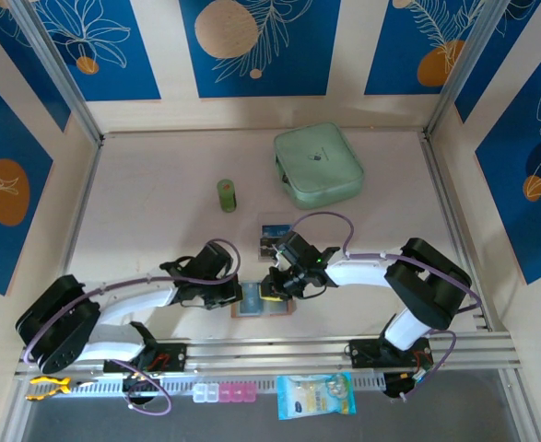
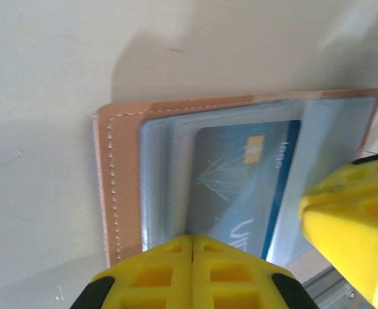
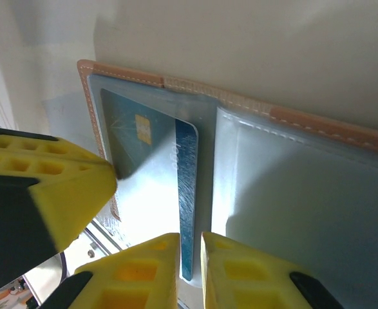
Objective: Take the credit cards out of the card holder
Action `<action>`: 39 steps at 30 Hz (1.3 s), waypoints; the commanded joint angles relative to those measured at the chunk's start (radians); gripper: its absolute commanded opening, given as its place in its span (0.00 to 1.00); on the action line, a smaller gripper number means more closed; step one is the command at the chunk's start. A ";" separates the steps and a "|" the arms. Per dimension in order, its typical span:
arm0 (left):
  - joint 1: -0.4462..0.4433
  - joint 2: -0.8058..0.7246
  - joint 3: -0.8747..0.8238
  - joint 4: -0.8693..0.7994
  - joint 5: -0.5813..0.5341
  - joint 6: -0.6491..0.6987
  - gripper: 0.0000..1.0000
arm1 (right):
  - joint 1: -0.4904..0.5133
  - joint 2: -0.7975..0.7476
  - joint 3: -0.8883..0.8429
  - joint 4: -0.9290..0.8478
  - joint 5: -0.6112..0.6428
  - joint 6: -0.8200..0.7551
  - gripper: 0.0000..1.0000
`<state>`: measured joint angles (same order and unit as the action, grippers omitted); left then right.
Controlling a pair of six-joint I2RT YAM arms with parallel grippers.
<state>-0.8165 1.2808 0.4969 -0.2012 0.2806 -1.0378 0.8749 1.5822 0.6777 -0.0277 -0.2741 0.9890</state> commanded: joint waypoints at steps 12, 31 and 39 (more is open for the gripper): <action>-0.008 0.037 0.008 -0.043 -0.013 0.024 0.01 | 0.001 0.061 0.005 0.041 -0.039 0.010 0.18; -0.007 0.032 0.002 -0.035 -0.007 0.021 0.01 | -0.002 0.072 -0.033 0.161 -0.087 0.057 0.11; -0.007 0.022 -0.003 -0.044 -0.014 0.019 0.01 | -0.017 0.038 -0.064 0.154 -0.076 0.054 0.04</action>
<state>-0.8165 1.2980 0.5079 -0.1993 0.2832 -1.0374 0.8631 1.6440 0.6369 0.1242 -0.3378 1.0389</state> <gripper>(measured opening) 0.044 0.065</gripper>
